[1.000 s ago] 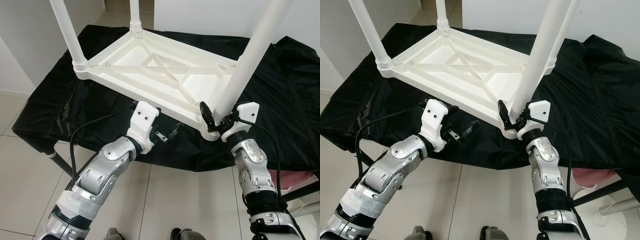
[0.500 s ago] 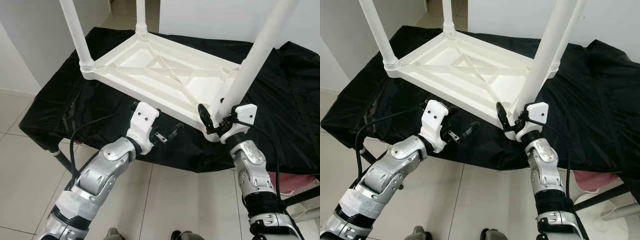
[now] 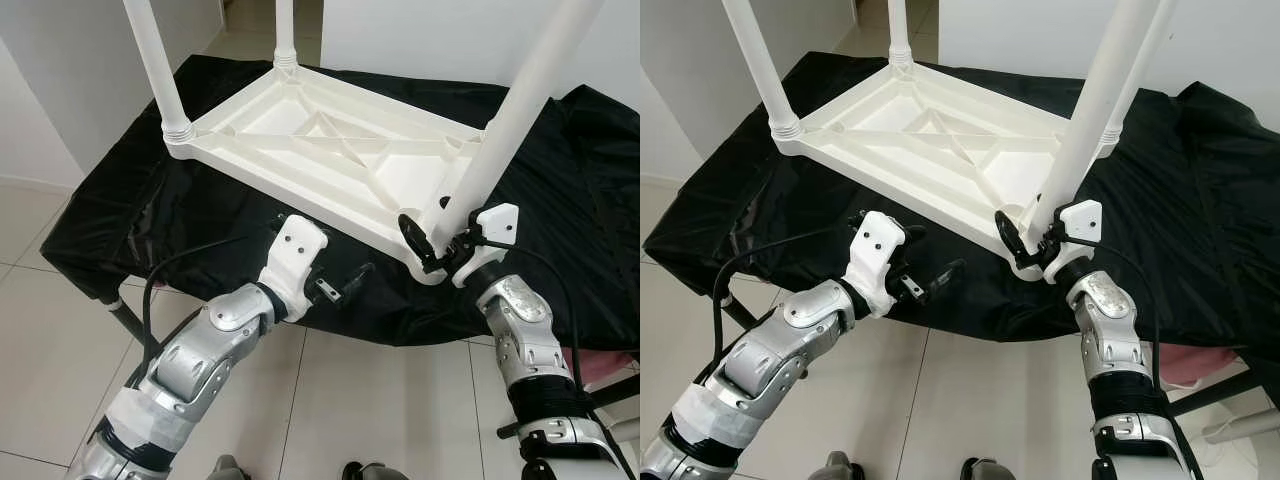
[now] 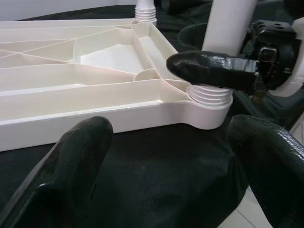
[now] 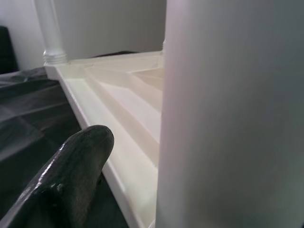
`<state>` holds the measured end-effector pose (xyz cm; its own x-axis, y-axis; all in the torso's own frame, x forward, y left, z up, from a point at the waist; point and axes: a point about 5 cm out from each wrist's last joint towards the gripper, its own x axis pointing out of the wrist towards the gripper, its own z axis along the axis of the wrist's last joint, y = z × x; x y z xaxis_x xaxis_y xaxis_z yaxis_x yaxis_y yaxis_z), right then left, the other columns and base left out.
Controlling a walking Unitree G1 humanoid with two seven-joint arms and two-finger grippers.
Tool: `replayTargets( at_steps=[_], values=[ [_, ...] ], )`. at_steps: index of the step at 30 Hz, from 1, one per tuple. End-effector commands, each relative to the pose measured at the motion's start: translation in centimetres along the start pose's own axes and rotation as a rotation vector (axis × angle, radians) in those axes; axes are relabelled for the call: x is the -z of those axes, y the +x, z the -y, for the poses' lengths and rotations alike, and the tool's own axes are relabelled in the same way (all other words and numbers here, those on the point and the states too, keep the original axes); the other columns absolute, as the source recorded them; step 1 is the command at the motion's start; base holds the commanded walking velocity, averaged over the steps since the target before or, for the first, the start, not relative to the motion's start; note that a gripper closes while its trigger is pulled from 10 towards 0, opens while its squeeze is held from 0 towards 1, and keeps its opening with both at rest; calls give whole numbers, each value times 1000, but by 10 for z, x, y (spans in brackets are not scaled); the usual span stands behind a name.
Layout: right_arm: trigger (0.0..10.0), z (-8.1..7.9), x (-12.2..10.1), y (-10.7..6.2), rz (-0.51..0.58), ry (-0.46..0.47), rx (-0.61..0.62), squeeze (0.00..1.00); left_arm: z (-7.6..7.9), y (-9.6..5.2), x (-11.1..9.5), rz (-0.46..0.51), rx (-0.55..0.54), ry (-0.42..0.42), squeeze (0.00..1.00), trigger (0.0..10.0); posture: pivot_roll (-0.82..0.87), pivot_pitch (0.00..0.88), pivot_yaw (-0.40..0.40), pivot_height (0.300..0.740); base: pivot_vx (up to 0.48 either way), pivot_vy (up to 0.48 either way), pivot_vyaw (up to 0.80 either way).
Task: Building children table
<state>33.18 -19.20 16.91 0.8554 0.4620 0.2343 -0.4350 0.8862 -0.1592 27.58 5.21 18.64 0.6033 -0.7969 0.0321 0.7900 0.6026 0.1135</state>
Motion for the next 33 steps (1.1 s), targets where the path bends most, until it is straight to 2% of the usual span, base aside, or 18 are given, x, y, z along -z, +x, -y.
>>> replayTargets(
  at_steps=[1, 2, 3, 15, 16, 17, 21, 33],
  values=[
    [1608, 2, 3, -1, -24, 7, -16, 0, 14, -2, 2, -17, 208, -2, 0, 10000, 58, 137, 12, 740, 0, 0, 0],
    [1608, 2, 3, -1, -24, 7, -16, 0, 14, -2, 2, -17, 208, -2, 0, 10000, 58, 137, 12, 740, 0, 0, 0],
    [0, 2, 3, -2, -28, 14, -20, 0, 14, -2, 2, -18, 208, -1, 0, 10000, 58, 138, 12, 740, 0, 0, 0],
    [0, 2, 9, -7, -41, 64, 1, 0, 16, -4, 1, -22, 212, -8, 0, 10000, 60, 142, 16, 740, 0, 0, 0],
    [2157, 2, 10, -7, -44, 85, 17, 0, 17, -4, 1, -23, 212, -9, 0, 10000, 60, 142, 13, 740, 0, 0, 0],
    [10000, 1, 11, -7, -46, 99, 40, 0, 16, -4, 1, -25, 212, -9, 0, 10000, 60, 142, 12, 740, 0, 0, 0],
    [10000, -2, 9, -6, -33, 118, 96, 0, 16, -5, 2, -28, 208, -13, 0, 10000, 60, 142, 8, 740, 0, 0, 0],
    [10000, -17, 12, -6, -59, 94, 315, 0, 16, -5, 2, -30, 199, -18, 0, 10000, 58, 136, 1, 740, 0, 0, 0]
  ],
)
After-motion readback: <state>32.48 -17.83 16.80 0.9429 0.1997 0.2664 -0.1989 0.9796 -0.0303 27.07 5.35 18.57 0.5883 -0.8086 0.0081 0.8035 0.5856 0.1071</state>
